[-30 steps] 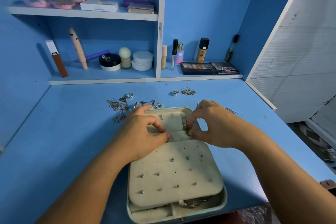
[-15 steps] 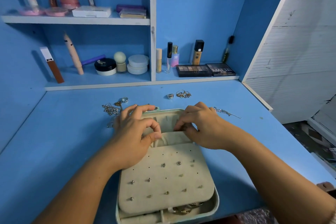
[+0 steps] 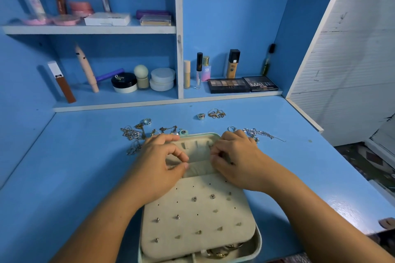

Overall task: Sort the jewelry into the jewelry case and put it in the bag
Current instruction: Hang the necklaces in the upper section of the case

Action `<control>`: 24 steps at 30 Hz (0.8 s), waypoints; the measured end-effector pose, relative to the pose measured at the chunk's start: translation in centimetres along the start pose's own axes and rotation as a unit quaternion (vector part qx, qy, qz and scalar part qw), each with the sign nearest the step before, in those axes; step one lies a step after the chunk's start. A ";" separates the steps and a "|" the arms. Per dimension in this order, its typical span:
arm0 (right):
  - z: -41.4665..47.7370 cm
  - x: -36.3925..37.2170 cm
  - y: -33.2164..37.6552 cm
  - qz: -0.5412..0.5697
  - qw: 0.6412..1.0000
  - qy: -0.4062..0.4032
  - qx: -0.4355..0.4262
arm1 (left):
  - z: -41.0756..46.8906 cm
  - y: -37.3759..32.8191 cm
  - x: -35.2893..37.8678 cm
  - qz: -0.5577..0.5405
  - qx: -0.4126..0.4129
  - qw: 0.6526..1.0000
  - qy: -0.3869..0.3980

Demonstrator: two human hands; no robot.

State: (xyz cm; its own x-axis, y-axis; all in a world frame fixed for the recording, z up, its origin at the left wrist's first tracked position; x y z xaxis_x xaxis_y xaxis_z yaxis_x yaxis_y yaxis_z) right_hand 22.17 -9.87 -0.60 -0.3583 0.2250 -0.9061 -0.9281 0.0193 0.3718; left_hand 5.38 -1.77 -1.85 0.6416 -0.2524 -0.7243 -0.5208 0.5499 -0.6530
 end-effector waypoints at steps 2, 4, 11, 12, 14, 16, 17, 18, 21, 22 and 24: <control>0.0 -0.5 -0.4 0.038 0.999 -0.007 0.002 | 0.0 0.2 -0.3 -0.009 -0.012 1.000 -0.019; 0.7 -1.2 -1.3 0.051 0.998 -0.023 0.009 | 0.0 0.7 -0.7 -0.001 -0.025 0.999 -0.037; 8.1 -2.5 -6.2 -0.064 0.995 -0.017 0.080 | 0.3 1.9 -0.9 0.020 -0.049 0.997 -0.062; 9.1 -2.4 -6.6 -0.078 0.993 -0.006 0.083 | 0.3 2.0 -0.9 0.019 -0.048 0.997 -0.064; 10.5 -2.0 -7.1 -0.104 0.991 0.021 0.078 | 0.3 2.1 -0.8 0.017 -0.049 0.997 -0.063; 11.3 -1.6 -7.1 -0.121 0.989 0.048 0.074 | 0.3 2.2 -0.8 0.018 -0.045 0.997 -0.061; 11.5 -1.4 -7.1 -0.129 0.987 0.055 0.073 | 0.4 2.3 -0.8 0.018 -0.042 0.997 -0.057; 11.8 -1.3 -7.0 -0.139 0.986 0.056 0.071 | 0.4 2.3 -0.9 0.019 -0.038 0.998 -0.054; 12.2 -0.9 -6.9 -0.175 0.980 0.056 0.072 | 0.3 2.2 -0.9 0.027 -0.024 0.998 -0.048; 12.2 -0.7 -6.9 -0.183 0.979 0.056 0.074 | 0.3 2.2 -0.9 0.029 -0.020 0.998 -0.044; 12.4 -0.4 -7.0 -0.187 0.978 0.056 0.078 | 0.2 2.0 -0.8 0.033 -0.016 0.999 -0.024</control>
State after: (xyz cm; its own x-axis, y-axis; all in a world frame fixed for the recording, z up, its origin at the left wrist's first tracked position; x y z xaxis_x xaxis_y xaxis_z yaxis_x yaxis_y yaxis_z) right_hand 30.06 1.95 -0.39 -0.0145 0.0669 -0.9977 -0.9727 0.2301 0.0296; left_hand 3.96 -0.33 -2.50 0.6304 -0.1781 -0.7555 -0.5802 0.5385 -0.6111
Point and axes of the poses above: each hand's wrist, its own z-axis towards the middle knuckle, its own x-axis out of the palm, y = z × x, the point moved 4 cm from there along z, towards the middle knuckle, and after that the axes turned 5 degrees about -y, right-handed, at the moved point
